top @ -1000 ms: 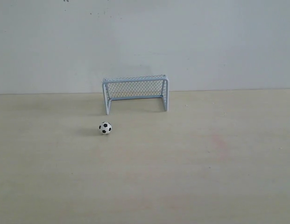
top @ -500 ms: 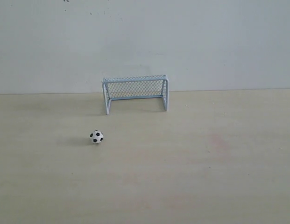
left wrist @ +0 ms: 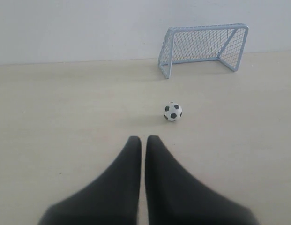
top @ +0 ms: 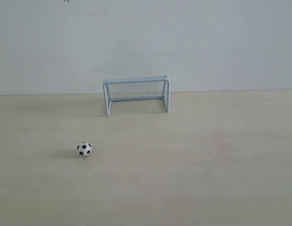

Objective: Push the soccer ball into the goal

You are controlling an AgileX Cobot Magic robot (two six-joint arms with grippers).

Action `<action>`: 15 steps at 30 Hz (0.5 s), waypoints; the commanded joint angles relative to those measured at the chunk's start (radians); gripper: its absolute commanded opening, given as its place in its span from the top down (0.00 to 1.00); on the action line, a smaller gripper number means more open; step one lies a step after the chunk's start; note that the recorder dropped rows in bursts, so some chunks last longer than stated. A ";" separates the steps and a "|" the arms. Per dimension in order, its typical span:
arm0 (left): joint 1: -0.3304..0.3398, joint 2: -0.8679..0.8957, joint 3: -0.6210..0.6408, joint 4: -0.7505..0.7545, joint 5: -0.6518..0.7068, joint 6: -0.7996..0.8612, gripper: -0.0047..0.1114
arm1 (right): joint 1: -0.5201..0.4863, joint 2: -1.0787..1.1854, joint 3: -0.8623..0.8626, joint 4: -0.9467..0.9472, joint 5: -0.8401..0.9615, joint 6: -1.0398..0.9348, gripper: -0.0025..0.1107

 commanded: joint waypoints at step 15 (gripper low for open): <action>0.004 -0.003 0.003 0.002 -0.004 0.005 0.92 | -0.001 -0.006 0.003 0.120 0.178 -0.152 0.98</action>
